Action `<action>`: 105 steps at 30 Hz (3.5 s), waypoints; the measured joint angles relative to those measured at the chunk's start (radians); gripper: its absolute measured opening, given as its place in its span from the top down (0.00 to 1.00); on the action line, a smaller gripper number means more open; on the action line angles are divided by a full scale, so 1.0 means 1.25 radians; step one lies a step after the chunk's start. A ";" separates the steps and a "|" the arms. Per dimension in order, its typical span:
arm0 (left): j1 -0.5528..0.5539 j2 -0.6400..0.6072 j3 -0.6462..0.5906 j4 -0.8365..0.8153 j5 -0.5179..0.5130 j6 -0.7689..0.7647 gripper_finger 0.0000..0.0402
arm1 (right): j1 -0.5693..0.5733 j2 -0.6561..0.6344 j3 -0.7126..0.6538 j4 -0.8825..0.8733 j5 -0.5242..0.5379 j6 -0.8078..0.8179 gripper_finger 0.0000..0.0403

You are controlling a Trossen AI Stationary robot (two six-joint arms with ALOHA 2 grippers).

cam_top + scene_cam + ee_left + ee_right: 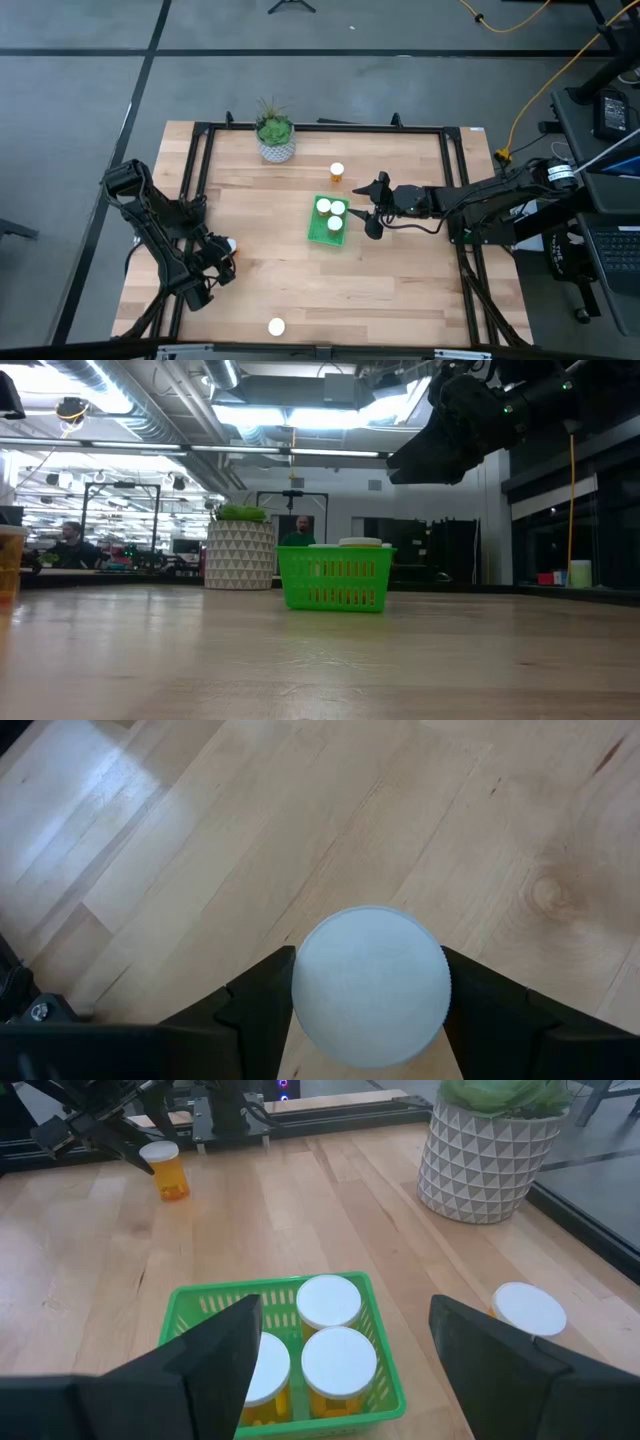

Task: Pick and place pill bottles into a basket
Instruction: Put the orange pill bottle into the green basket

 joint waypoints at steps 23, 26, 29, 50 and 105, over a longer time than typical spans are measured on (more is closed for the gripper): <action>0.041 -0.087 0.044 0.001 -0.164 0.212 0.47 | 0.000 0.000 0.000 0.002 0.000 0.001 0.28; 0.076 -0.106 0.049 0.013 -0.193 0.292 0.47 | 0.000 0.000 0.000 0.006 0.000 0.002 0.28; 0.116 -0.123 0.049 0.058 -0.224 0.410 0.47 | 0.000 0.000 0.000 0.006 0.000 0.002 0.28; 0.498 -0.177 0.049 0.716 0.087 1.461 0.47 | 0.000 0.000 0.000 0.012 0.000 0.002 0.28; 0.827 0.010 0.050 1.009 0.530 1.725 0.46 | 0.028 0.000 0.000 0.053 0.000 -0.021 0.28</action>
